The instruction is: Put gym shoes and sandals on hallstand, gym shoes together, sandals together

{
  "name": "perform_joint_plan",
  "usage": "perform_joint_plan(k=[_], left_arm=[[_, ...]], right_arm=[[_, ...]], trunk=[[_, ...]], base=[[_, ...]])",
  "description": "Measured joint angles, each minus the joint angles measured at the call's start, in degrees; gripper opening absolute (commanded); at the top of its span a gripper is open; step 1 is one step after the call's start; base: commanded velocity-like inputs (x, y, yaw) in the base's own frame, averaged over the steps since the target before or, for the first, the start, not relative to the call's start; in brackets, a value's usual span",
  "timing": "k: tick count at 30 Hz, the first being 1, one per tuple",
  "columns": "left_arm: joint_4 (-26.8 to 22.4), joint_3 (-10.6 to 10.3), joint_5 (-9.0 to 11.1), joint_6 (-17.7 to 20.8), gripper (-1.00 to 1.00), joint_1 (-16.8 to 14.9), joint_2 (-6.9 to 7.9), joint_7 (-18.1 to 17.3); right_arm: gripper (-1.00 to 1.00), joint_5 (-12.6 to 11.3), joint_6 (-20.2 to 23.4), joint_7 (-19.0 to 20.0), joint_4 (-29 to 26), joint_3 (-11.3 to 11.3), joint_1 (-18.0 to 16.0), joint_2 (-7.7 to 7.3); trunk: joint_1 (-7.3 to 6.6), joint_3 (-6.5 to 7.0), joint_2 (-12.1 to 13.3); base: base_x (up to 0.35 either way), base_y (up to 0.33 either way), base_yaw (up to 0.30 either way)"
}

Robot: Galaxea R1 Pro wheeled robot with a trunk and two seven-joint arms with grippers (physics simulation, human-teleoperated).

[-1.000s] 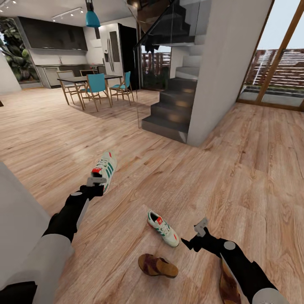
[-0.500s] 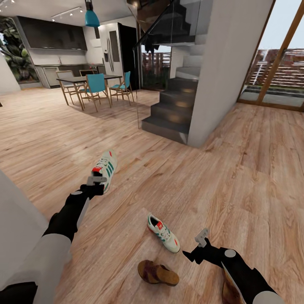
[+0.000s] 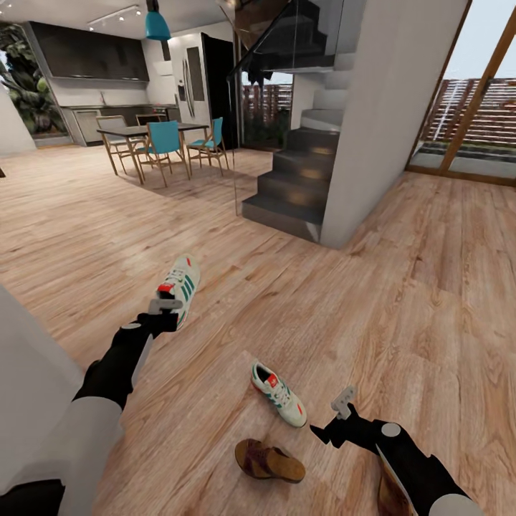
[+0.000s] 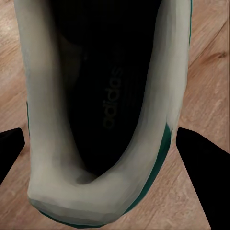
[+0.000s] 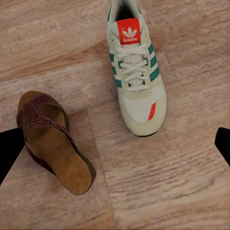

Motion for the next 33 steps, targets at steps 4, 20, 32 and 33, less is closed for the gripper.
perform_joint_plan(k=[4, 20, 32, 33], left_arm=[[0.02, 0.03, -0.03, 0.02, -1.0, -0.11, -0.04, 0.0], [0.02, 0.03, -0.12, 0.08, -1.0, -0.06, -0.12, 0.0], [-0.87, -0.02, -0.16, 0.09, -1.0, 0.17, -0.13, 0.0], [-1.43, -0.06, -0.2, 0.11, -1.0, 0.33, -0.13, 0.0]], right_arm=[[1.0, -0.01, 0.01, -0.04, -0.16, -0.19, 0.0, -0.02], [1.0, -0.08, -0.01, -0.06, -0.24, -0.58, 0.0, -0.09], [1.0, -0.08, 0.09, -0.12, -0.47, -0.59, 0.0, -0.2], [1.0, -0.08, 0.08, -0.12, -0.48, -0.56, 0.0, -0.2]], trunk=[[-0.02, 0.0, 0.0], [-0.01, 0.0, 0.0], [0.0, 0.0, 0.0], [0.0, 0.0, 0.0]], base=[[0.125, 0.093, 0.0], [0.071, 0.04, 0.123], [0.085, 0.0, 0.003], [0.006, 0.0, 0.0]])
